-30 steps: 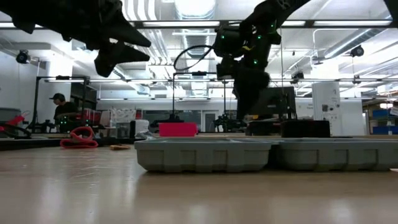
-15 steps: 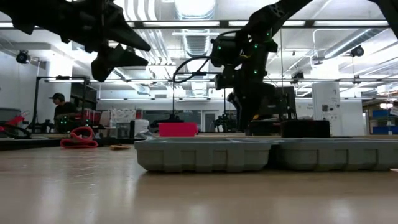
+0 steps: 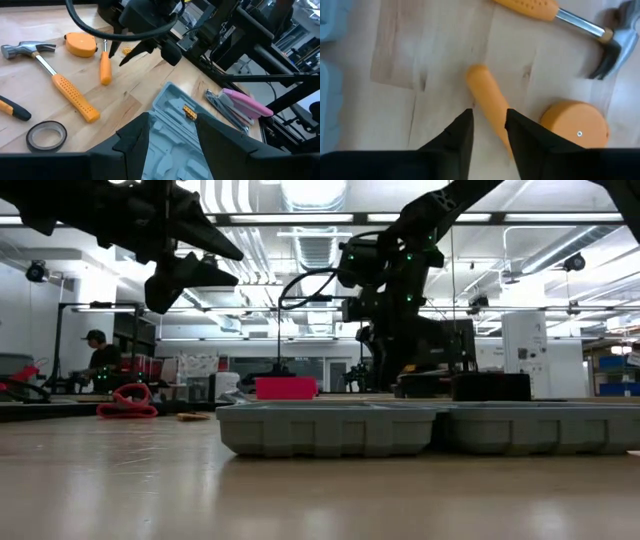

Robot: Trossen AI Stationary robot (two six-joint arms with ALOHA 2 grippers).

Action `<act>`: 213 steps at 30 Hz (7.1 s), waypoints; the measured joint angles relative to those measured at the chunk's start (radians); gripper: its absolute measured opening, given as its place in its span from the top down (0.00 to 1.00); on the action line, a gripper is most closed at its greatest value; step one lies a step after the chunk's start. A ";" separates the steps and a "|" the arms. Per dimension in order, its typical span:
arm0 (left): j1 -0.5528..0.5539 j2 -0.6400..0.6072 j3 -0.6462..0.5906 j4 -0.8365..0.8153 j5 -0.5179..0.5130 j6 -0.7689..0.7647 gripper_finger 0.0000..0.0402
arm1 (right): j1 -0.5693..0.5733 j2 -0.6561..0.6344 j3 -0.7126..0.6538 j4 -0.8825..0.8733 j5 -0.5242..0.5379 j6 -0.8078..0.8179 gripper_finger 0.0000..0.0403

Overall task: Prefit tool cases
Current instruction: Put the nut driver into the gray tool box

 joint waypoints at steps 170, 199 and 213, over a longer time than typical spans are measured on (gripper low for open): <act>0.000 0.001 0.000 0.036 0.110 -0.005 0.58 | 0.693 -0.058 -0.095 -0.226 -0.020 -0.661 0.78; 0.000 0.001 0.000 0.036 0.131 -0.019 0.58 | 0.690 -0.054 -0.006 -0.349 0.017 -0.457 0.71; 0.000 -0.003 0.000 0.035 0.125 0.007 0.58 | 0.591 -0.065 0.054 -0.395 -0.242 0.343 0.81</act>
